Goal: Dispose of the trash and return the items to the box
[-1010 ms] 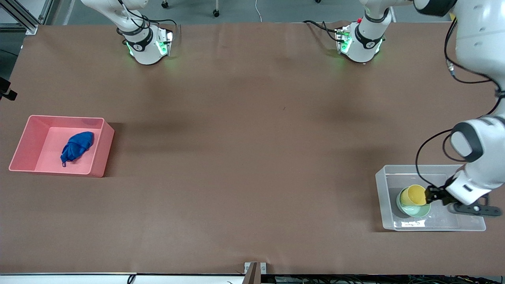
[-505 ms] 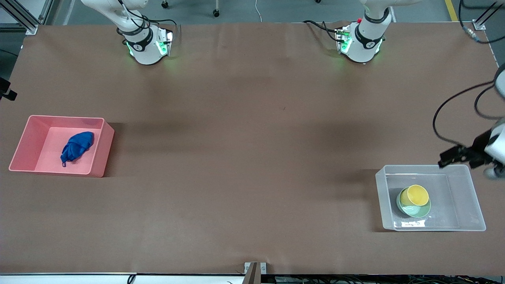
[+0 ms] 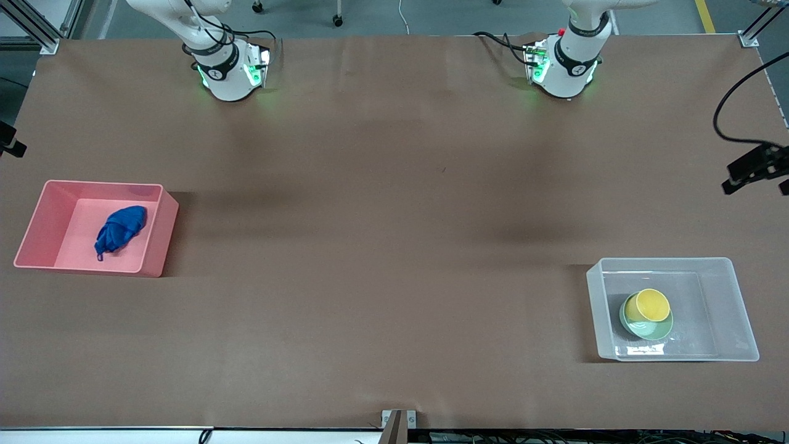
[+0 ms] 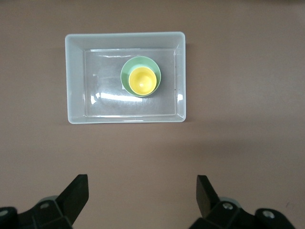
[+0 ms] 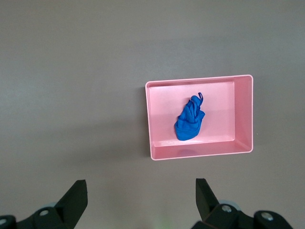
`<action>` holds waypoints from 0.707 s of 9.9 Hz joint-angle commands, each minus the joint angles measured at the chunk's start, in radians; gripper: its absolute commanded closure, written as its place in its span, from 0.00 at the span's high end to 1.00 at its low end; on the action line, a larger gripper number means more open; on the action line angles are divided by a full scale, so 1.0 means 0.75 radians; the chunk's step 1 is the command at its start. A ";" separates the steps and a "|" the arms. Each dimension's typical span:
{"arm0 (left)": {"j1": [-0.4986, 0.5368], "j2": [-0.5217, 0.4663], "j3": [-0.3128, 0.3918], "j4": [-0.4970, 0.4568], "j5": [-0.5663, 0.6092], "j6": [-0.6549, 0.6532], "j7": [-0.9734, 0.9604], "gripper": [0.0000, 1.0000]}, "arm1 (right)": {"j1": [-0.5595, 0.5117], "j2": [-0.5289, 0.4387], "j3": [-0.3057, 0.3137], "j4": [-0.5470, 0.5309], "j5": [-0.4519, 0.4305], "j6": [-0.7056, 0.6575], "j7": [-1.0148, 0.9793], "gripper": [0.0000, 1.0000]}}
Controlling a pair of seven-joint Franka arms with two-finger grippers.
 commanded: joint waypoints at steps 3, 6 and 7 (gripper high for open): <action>-0.083 0.003 0.068 0.043 0.018 -0.141 -0.021 1.00 | -0.005 0.002 0.003 0.015 0.011 -0.013 0.015 1.00; -0.085 -0.062 0.054 -0.065 0.026 -0.130 -0.076 1.00 | -0.005 0.002 0.003 0.015 0.011 -0.013 0.015 1.00; -0.083 -0.065 0.044 -0.080 0.026 -0.120 -0.080 1.00 | -0.005 0.002 0.003 0.015 0.011 -0.013 0.015 1.00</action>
